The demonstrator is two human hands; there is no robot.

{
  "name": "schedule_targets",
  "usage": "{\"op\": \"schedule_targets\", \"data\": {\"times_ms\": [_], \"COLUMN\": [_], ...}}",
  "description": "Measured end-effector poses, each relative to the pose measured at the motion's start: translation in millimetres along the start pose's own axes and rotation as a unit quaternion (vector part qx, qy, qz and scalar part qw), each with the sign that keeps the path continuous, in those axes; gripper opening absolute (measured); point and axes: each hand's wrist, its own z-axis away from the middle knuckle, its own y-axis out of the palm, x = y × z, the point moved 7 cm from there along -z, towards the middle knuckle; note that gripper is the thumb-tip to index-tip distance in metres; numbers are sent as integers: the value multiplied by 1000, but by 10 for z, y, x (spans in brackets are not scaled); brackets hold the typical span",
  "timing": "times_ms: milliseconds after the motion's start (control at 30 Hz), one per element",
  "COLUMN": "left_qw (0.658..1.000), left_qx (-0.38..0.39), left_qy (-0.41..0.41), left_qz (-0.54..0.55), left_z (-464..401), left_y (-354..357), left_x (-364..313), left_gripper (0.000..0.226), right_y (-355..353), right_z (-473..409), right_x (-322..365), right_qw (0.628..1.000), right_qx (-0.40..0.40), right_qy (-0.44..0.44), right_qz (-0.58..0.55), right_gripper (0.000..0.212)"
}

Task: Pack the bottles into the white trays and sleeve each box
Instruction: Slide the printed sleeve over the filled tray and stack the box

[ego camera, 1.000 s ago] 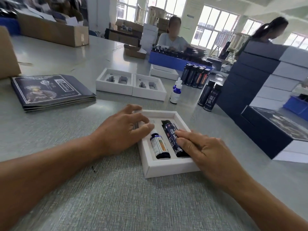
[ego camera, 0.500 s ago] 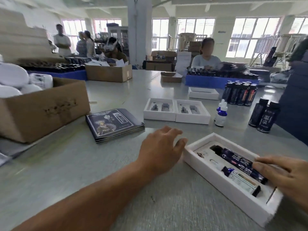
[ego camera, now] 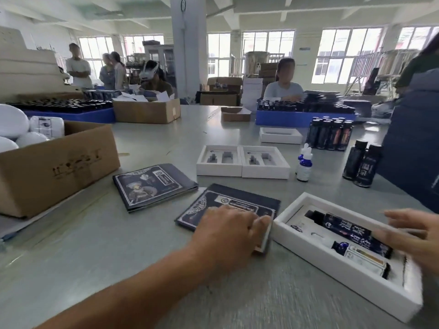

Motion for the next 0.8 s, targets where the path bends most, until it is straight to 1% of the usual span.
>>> {"op": "schedule_targets", "data": {"times_ms": [33, 67, 100, 133, 200, 300, 333, 400, 467, 533, 600, 667, 733, 767, 800], "left_qw": [999, 997, 997, 999, 998, 978, 972, 971, 980, 988, 986, 975, 960, 947, 927], "left_qx": [11, 12, 4, -10, -26, -15, -15, -36, -62, -68, -88, -126, -154, -163, -171], "left_qy": [32, 46, 45, 28, -38, -114, -125, -131, -129, -130, -132, -128, -115, -111, -110], "left_qz": [41, 59, 58, 40, -33, -173, -200, -199, -135, -43, 52, 131, 204, 254, 315], "left_z": [24, 30, 21, 8, -4, -5, -10, -28, -35, -46, -48, -44, -37, -31, -26], "left_y": [56, 92, 91, 61, -21, -128, -156, -209, -247, -243, -257, -286, -276, -257, -239], "left_x": [-165, -247, -248, -178, 76, 434, 503, 561, 558, 552, 551, 544, 525, 520, 517], "left_gripper": [68, 60, 55, 53, 56, 67, 69, 66, 59, 54, 50, 47, 46, 46, 45], "right_y": [-3, -6, -47, -36, -65, -85, -80, -82, -67, -67, -47, -39, -36, -40, -44], "right_z": [158, 180, 259, 346, 398, 417, 420, 457, 469, 471, 451, 442, 445, 448, 452], "right_x": [54, 227, 423, 509, 670, 754, 748, 780, 789, 774, 762, 754, 753, 760, 768], "right_qw": [1000, 1000, 1000, 999, 999, 999, 999, 998, 997, 998, 997, 996, 996, 996, 996], "right_qx": [9, 14, 28, 42, 37, 25, 22, 26, 31, 26, 29, 39, 46, 46, 45], "right_qy": [11, -4, -7, -4, -10, -5, -12, -18, -17, -16, -19, -16, -10, -10, -11], "right_qz": [3, 17, -4, -5, 19, 37, 42, 63, 65, 59, 67, 77, 76, 76, 79], "right_gripper": [61, 57, 54, 53, 59, 65, 66, 68, 71, 73, 73, 69, 70, 72, 74]}}
